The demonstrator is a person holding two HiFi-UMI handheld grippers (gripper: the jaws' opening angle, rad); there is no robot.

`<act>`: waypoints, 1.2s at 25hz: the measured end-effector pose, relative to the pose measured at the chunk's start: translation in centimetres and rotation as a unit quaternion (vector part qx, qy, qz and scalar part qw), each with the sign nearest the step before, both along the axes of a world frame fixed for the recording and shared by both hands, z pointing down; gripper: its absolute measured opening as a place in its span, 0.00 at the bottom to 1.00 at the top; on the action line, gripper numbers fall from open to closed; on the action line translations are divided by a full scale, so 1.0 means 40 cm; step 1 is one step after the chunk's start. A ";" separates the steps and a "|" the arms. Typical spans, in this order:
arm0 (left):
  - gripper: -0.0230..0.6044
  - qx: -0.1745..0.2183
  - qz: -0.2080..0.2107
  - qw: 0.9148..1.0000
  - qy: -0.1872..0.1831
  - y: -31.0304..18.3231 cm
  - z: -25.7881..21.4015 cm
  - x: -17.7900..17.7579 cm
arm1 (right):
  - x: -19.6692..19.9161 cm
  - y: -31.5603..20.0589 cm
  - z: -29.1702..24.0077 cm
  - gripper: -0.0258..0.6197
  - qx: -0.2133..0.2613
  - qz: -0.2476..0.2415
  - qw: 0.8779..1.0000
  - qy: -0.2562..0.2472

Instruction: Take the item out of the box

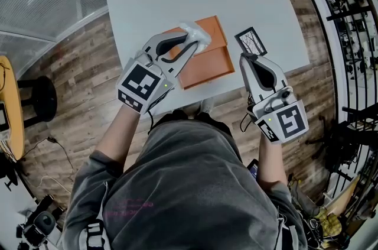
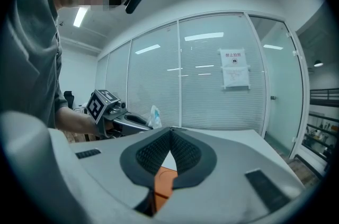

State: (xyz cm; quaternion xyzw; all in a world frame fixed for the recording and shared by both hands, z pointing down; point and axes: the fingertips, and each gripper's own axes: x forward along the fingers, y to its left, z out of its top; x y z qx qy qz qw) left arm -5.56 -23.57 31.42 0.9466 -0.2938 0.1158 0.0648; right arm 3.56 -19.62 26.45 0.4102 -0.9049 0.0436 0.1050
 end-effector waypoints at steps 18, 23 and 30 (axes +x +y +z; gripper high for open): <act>0.16 0.007 0.005 1.000 0.007 0.011 -0.006 0.010 | -0.025 0.006 0.015 0.04 0.001 -0.011 1.000 0.020; 0.16 0.005 0.005 1.000 0.005 0.020 -0.006 0.014 | -0.024 0.009 0.017 0.04 -0.002 -0.013 1.000 0.019; 0.16 -0.001 0.002 1.000 0.001 0.026 0.005 0.016 | -0.015 0.010 0.021 0.04 -0.006 -0.013 1.000 0.017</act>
